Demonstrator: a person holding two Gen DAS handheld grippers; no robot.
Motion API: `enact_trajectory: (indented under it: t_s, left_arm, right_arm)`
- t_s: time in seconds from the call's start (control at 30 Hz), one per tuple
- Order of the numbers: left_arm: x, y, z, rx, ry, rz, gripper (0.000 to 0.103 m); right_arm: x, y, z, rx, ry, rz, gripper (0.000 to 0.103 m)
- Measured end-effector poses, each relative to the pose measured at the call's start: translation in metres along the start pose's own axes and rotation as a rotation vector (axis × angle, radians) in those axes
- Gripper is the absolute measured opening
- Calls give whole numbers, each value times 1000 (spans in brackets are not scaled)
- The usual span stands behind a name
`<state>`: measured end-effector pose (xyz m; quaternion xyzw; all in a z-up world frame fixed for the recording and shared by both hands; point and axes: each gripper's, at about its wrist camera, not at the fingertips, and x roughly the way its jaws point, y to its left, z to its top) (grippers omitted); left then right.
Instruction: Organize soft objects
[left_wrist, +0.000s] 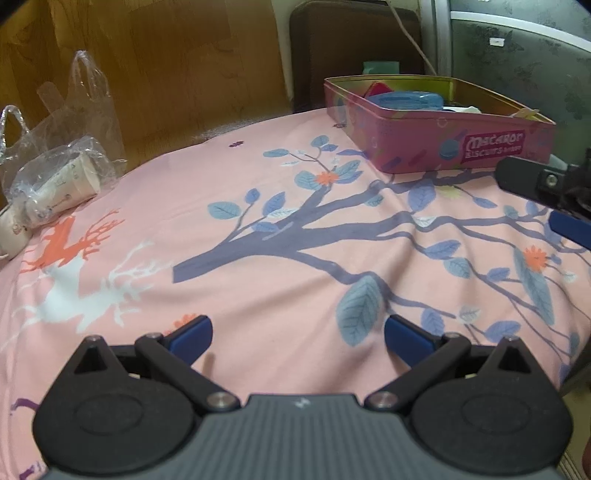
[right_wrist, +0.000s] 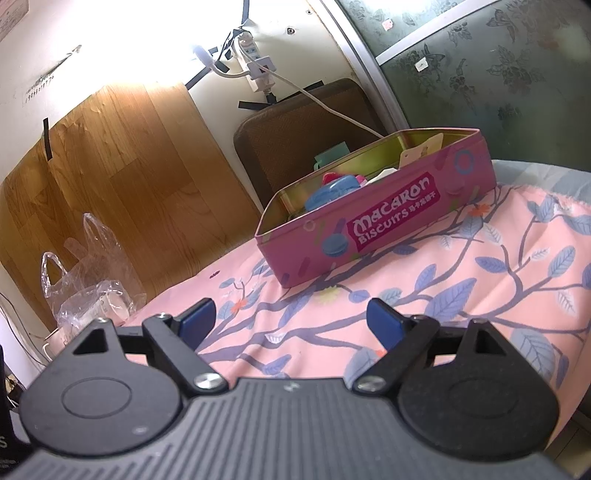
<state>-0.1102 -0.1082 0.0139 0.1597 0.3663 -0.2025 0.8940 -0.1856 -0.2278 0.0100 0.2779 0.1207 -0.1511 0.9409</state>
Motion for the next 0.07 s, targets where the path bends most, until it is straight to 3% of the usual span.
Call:
enact_trajectory:
  t_s: [0.07]
  left_arm:
    - [0, -1, -1, 6, -9, 2, 103]
  right_arm:
    - [0, 1, -1, -7, -1, -1, 91]
